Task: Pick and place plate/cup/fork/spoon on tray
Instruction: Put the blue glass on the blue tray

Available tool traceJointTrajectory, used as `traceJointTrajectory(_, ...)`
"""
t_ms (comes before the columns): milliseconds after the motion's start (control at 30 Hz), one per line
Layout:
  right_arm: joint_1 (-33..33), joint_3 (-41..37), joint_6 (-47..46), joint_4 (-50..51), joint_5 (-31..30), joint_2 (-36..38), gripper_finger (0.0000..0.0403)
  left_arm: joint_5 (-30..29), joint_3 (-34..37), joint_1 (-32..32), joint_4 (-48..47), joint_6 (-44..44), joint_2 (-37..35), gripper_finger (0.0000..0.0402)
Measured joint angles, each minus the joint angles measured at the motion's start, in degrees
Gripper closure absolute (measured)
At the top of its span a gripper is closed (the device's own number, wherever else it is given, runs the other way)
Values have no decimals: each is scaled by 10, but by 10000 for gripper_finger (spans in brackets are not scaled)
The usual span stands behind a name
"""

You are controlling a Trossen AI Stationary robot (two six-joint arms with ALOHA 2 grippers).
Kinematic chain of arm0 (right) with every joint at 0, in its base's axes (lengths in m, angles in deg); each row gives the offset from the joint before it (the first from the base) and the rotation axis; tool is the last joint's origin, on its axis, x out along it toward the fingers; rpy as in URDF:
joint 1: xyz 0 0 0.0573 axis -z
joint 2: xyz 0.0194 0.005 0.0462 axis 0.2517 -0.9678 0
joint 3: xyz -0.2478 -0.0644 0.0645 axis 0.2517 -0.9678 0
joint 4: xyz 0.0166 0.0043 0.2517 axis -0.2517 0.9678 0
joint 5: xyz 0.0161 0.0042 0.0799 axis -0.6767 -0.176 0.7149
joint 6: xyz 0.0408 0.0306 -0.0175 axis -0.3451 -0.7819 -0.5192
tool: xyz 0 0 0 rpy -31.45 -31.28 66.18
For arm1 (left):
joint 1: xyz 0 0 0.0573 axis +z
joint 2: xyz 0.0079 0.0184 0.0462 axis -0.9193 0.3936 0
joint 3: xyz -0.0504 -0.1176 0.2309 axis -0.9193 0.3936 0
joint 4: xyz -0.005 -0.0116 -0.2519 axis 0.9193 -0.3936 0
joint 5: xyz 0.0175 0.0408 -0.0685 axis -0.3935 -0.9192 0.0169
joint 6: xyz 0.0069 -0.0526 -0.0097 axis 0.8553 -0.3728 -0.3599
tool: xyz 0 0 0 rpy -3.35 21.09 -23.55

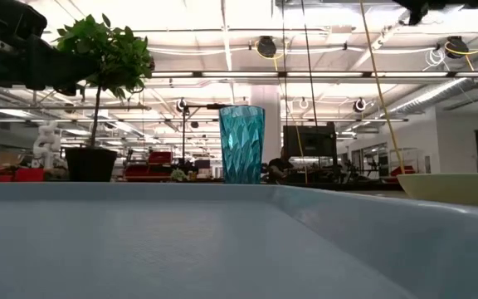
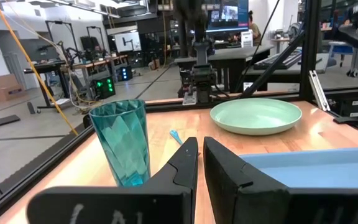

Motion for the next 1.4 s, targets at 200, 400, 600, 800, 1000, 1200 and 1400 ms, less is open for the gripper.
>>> traceJointTrajectory(200, 0, 163, 25, 84, -1, -120, 403, 0, 0, 0, 0, 0, 0, 371)
traceJointTrajectory(400, 18, 323, 49, 188, -1, -239, 403, -3, 0, 0, 4, 4, 0, 371)
traceJointTrajectory(600, 45, 453, 89, 248, 0, -351, 403, -3, 0, 0, 27, 17, 0, 371)
traceJointTrajectory(800, 90, 543, 102, 281, 16, -452, 403, -4, 0, 0, 30, 15, 0, 371)
traceJointTrajectory(1000, 149, 610, 88, 321, 77, -555, 403, -51, 0, 0, 45, 18, 5, 371)
traceJointTrajectory(1200, 183, 655, 84, 391, 79, -656, 403, -58, -9, 0, 88, -30, 29, 371)
traceJointTrajectory(1400, 187, 655, 83, 416, 138, -729, 403, -58, -101, 0, 64, -28, 110, 371)
